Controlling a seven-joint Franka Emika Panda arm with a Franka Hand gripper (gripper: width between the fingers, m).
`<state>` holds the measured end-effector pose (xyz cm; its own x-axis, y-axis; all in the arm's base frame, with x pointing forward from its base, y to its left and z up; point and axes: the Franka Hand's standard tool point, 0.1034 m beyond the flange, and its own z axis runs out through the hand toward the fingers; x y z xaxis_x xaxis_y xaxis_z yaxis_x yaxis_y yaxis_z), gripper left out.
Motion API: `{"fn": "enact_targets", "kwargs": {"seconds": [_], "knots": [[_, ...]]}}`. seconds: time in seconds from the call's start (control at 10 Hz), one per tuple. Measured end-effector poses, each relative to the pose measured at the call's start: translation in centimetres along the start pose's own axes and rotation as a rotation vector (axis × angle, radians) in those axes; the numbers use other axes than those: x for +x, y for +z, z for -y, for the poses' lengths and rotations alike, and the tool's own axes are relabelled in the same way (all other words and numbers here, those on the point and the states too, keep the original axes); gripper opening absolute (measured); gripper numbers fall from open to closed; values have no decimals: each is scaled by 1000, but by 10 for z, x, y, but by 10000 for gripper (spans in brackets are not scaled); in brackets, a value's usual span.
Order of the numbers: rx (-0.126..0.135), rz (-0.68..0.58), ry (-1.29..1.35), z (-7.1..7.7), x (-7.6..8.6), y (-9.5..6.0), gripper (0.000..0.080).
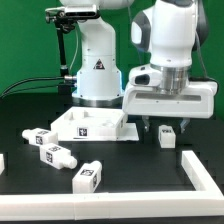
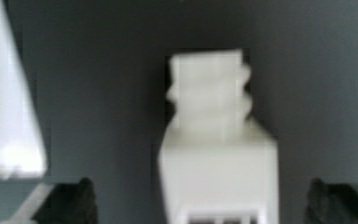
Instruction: Assemble one leg
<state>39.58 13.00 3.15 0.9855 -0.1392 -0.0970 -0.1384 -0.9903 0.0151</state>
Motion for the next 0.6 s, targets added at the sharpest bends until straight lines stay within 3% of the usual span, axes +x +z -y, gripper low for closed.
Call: {"fn": "enact_targets", "kwargs": {"seconds": [0.1, 0.2, 0.3, 0.4, 0.5, 0.6], "knots": [[7, 25, -17, -12, 16, -28, 633], [22, 14, -16, -27, 40, -48, 645], [29, 9, -30, -41, 62, -60, 645], [35, -29, -40, -52, 92, -66, 649], [35, -48, -42, -54, 100, -63, 649], [35, -41, -49, -51, 94, -62, 649]]}}
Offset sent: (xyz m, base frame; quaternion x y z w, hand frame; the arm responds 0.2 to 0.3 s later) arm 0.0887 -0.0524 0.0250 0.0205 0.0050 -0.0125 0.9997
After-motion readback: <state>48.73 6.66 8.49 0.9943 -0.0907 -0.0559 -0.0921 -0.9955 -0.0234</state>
